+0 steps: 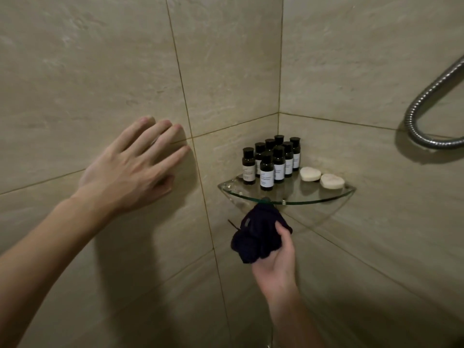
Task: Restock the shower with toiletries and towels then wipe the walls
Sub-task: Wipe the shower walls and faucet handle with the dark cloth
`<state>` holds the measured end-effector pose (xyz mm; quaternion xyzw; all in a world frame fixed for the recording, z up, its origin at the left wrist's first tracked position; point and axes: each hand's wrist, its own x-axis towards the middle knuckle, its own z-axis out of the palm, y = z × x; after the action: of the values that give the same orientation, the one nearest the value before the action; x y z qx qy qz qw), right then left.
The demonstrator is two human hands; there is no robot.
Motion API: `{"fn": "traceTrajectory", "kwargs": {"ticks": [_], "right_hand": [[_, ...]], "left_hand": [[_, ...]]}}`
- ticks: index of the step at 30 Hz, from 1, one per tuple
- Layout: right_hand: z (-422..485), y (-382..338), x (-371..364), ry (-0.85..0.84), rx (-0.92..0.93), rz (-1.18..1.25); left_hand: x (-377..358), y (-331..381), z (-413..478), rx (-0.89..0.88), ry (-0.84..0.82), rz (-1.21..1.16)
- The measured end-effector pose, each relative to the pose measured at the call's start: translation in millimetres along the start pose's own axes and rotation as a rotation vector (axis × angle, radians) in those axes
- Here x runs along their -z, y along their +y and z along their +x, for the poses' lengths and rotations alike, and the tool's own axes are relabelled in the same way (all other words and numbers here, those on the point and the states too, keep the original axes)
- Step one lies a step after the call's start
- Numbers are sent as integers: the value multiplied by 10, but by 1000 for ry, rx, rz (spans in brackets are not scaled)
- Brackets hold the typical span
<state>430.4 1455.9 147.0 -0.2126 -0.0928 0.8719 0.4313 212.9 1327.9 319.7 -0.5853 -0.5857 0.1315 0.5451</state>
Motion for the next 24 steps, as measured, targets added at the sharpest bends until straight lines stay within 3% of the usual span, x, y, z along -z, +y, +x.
{"fn": "traceTrajectory", "kwargs": {"ticks": [4,8,12,14,21,24], "right_hand": [[49,-149,-83,32,-67,19],[136,-163,-147,277,-65,-193],[302,-173,-196,337,-86,-311],[406,-226,-314,312,-95,-276],[397,-247,-652,-92,-157,-45],[389,-168,-604,-54,-133,82]], "left_hand": [[-1,-5,-7,0,6,-6],[1,-3,-3,3,33,8],[8,-1,5,15,58,-2],[10,1,4,16,56,-13],[19,3,-4,20,57,-35],[18,7,-3,23,76,-54]]}}
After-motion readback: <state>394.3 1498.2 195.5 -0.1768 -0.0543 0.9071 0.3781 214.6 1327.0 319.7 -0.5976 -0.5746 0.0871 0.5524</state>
